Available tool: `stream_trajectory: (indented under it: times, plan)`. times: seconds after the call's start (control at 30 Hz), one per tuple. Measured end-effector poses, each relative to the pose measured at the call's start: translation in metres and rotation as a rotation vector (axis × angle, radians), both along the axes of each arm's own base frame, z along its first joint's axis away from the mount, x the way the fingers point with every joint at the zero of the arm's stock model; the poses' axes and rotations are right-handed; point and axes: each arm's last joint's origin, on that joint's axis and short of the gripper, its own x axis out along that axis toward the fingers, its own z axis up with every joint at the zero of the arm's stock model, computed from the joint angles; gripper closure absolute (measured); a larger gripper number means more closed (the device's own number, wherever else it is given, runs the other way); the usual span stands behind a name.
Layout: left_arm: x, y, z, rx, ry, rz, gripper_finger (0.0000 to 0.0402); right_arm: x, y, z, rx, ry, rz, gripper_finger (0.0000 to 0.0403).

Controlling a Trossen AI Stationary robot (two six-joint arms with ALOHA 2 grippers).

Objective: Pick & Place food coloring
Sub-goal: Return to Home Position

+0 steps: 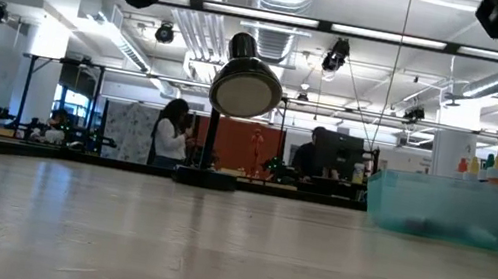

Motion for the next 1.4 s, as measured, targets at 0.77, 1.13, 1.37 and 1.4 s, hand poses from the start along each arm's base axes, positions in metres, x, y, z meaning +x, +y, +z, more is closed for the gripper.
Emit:
stream_trajectory:
  times: [0.77,1.13,1.37,1.4]
  plan:
    - [-0.064,0.012,-0.048,0.043,-0.044,0.051,0.0284,-0.039,-0.016,-0.054,-0.125,-0.308,0.02,0.0179]
    - [-0.076,0.011,-0.077,0.0,-0.068,-0.009,0.0284,-0.04,-0.012,-0.107,-0.146,-0.459,0.108,0.0179]
    - [-0.082,0.011,-0.078,-0.008,-0.102,-0.015,0.0284,-0.04,-0.017,-0.115,-0.165,-0.507,0.021,0.0179]
    - [-0.083,0.011,-0.078,-0.008,-0.104,-0.016,0.0284,-0.039,-0.017,-0.115,-0.17,-0.506,0.014,0.0179]
